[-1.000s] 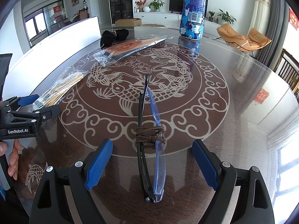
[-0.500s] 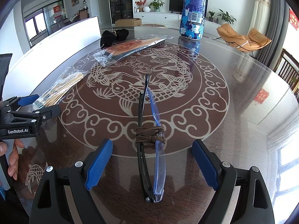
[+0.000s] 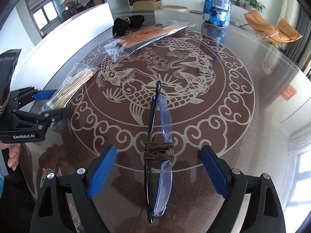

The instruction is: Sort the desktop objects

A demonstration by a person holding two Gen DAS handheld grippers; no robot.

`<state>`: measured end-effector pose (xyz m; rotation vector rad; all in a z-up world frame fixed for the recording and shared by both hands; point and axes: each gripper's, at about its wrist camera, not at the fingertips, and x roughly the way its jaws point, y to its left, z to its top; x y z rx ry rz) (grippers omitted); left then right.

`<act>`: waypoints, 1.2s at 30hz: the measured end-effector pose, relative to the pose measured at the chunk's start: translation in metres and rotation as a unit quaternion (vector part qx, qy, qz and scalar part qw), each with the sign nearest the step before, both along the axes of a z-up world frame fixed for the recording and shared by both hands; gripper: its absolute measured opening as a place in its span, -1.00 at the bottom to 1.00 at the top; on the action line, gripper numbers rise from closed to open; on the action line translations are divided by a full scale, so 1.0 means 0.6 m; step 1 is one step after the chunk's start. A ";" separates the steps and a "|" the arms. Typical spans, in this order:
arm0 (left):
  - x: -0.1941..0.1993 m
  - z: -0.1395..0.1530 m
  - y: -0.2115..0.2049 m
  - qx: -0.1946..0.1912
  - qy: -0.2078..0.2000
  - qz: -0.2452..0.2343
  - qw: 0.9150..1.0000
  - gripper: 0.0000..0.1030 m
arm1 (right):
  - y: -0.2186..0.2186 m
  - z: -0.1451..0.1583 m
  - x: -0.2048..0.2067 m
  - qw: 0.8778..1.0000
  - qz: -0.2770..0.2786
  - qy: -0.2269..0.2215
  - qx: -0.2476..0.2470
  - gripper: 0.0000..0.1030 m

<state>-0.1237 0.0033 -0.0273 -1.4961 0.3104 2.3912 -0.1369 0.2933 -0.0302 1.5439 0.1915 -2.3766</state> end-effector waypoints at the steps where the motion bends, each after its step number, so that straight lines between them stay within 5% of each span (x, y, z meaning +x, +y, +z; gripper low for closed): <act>1: 0.001 0.003 0.006 -0.007 0.000 -0.004 1.000 -0.36 | -0.002 0.004 -0.002 1.000 0.011 -0.004 0.013 -0.05; 2: 0.003 0.005 0.011 -0.019 0.005 -0.005 1.000 -0.38 | 0.000 0.006 -0.004 1.000 0.015 -0.012 0.015 -0.37; 3: 0.007 0.008 0.015 -0.025 0.010 -0.007 1.000 -0.40 | 0.004 0.008 -0.007 1.000 0.013 -0.025 0.009 -0.44; 11: 0.062 0.073 -0.006 0.026 0.049 -0.003 0.998 -0.41 | 0.044 0.072 0.017 0.999 -0.014 -0.020 -0.027 -0.44; 19: 0.091 0.148 -0.082 0.047 0.090 0.028 0.995 -0.41 | -0.018 0.122 0.013 1.000 0.016 -0.008 -0.020 -0.44; 29: 0.058 0.252 -0.367 0.045 0.132 0.168 0.976 -0.41 | -0.308 0.265 -0.058 0.988 0.126 0.047 -0.076 -0.44; 36: 0.055 0.223 -0.547 0.036 0.109 0.273 0.955 -0.41 | -0.552 0.300 -0.077 0.965 0.199 0.035 -0.165 -0.44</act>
